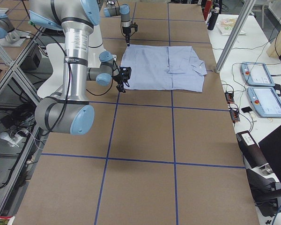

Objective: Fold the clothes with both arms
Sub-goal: 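Position both grippers at the hem corners nearest the robot to grasp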

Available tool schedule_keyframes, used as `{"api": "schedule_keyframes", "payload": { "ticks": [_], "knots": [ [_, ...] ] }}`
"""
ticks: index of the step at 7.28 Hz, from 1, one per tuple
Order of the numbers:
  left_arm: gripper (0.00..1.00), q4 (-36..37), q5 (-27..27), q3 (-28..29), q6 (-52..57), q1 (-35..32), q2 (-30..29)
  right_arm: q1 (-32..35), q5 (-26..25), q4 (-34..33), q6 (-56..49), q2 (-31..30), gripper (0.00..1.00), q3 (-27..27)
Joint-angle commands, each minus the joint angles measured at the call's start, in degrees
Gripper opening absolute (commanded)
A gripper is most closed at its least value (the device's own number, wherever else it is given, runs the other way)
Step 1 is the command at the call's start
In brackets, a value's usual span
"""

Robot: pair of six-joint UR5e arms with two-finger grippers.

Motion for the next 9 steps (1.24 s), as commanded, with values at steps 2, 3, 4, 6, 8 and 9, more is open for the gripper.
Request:
{"api": "schedule_keyframes", "payload": {
  "ticks": [2, 3, 4, 6, 8, 9],
  "knots": [
    [0.00, 0.0, 0.0, -1.6, 0.0, 0.0, 0.1, -5.5, -7.0, -0.3, 6.6, 0.5, 0.48, -1.4],
    [0.00, 0.0, 0.0, -1.9, 0.0, 0.0, 0.1, -5.6, -7.2, -0.3, 6.9, 1.4, 0.45, -2.5],
    [0.00, 0.0, 0.0, -1.9, 0.0, 0.0, 0.1, -5.8, -7.4, -0.4, 7.2, 2.8, 0.44, -4.0],
    [0.00, 0.0, 0.0, -2.0, 0.0, 0.0, 0.1, -6.3, -9.0, -0.5, 7.6, 4.7, 0.43, -5.6],
    [0.00, 0.1, 0.0, -2.0, 0.0, 0.0, 0.1, -6.3, -9.0, -0.6, 7.6, 5.3, 0.43, -5.7],
    [0.00, 0.1, 0.0, -2.0, 0.0, 0.0, 0.1, -6.4, -9.2, -0.6, 7.7, 6.2, 0.43, -5.9]
  ]
}}
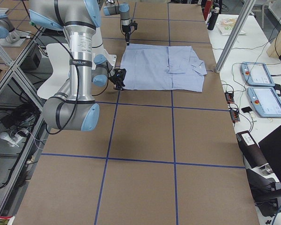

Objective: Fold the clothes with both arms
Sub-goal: 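Position both grippers at the hem corners nearest the robot to grasp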

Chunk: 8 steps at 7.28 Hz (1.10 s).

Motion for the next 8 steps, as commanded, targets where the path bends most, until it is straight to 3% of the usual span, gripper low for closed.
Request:
{"api": "schedule_keyframes", "payload": {
  "ticks": [1, 4, 6, 8],
  "knots": [
    [0.00, 0.0, 0.0, -0.1, 0.0, 0.0, 0.0, -0.5, -0.9, -0.4, 0.1, 1.1, 0.40, -0.5],
    [0.00, 0.1, -0.1, -1.2, 0.0, 0.0, 0.4, -0.8, -1.4, -0.5, 0.6, 1.1, 0.27, -0.5],
    [0.00, 0.1, -0.1, -1.7, 0.0, 0.0, 0.4, -1.5, -2.0, -0.5, 0.6, 1.1, 0.00, -0.5],
    [0.00, 0.1, -0.2, -2.0, 0.0, 0.0, 0.4, -2.2, -2.1, -0.5, 0.6, 1.0, 0.00, -0.4]
  ]
}}
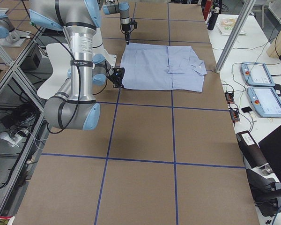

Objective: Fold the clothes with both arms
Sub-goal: 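Position both grippers at the hem corners nearest the robot to grasp, then grasp the hem corners and lift them over toward the collar with both grippers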

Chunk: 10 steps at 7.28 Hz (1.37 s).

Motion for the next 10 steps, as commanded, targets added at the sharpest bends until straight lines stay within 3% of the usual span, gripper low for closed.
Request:
{"api": "schedule_keyframes", "payload": {
  "ticks": [1, 2, 4, 6, 7, 8, 9, 10],
  "knots": [
    [0.00, 0.0, -0.2, -1.3, 0.0, 0.0, 0.0, 0.0, 0.1, -0.2, -0.2, -0.2, 0.00, 2.1],
    [0.00, 1.3, -0.6, -5.0, 0.0, -0.1, 0.2, 0.1, 1.2, -4.5, -0.3, -0.8, 0.00, 7.7],
    [0.00, 10.9, -7.1, -18.0, -0.1, -0.3, 0.1, 0.2, 8.5, -21.1, -0.2, -0.7, 0.00, 25.4],
    [0.00, 17.8, -11.0, -26.0, -3.9, 0.1, -0.4, 1.1, 15.8, -32.0, -0.1, -0.3, 0.00, 38.0],
    [0.00, 18.2, -11.4, -26.5, -4.0, 0.2, -0.6, 4.8, 20.0, -33.6, -0.2, 0.8, 0.00, 38.8],
    [0.00, 18.3, -11.5, -25.3, -3.9, 0.0, -0.7, 7.8, 20.4, -34.8, -1.0, 1.2, 0.00, 37.7],
    [0.00, 18.3, -11.0, -22.7, -3.7, -1.1, -0.9, 10.9, 20.6, -35.1, -2.4, 4.3, 0.00, 34.1],
    [0.00, 18.2, -10.6, -18.5, -3.0, -3.8, -2.7, 15.6, 20.6, -35.2, -7.0, 11.4, 0.00, 27.1]
  ]
}}
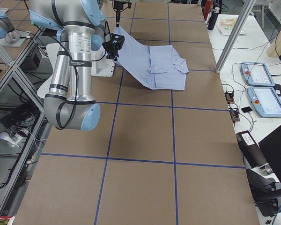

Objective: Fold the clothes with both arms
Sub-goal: 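Grasp the hem corners and lift them over toward the collar with both grippers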

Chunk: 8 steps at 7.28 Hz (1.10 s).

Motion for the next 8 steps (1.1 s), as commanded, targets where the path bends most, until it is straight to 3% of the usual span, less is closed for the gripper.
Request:
{"api": "schedule_keyframes", "payload": {
  "ticks": [1, 3, 5, 7, 8],
  "knots": [
    [0.00, 0.0, 0.6, 9.7, 0.7, -7.3, -6.7, 9.8, 0.9, -0.4, -7.1, 12.7, 0.00, -13.1],
    [0.00, 0.1, 1.2, 16.4, 2.8, -15.3, -13.1, 19.1, 7.9, -0.2, -10.7, 17.7, 0.00, -18.2],
    [0.00, 2.3, 1.2, 17.6, 7.7, -21.7, -15.1, 24.3, 9.4, 0.3, -16.3, 18.6, 0.00, -21.4],
    [0.00, 4.8, 3.0, 19.0, 9.5, -24.0, -17.1, 27.5, 9.9, 0.8, -17.3, 26.0, 0.00, -31.5],
    [0.00, 4.9, 5.0, 22.5, 10.7, -24.9, -20.4, 30.2, 9.9, 2.9, -19.8, 27.0, 0.00, -35.9]
  ]
}}
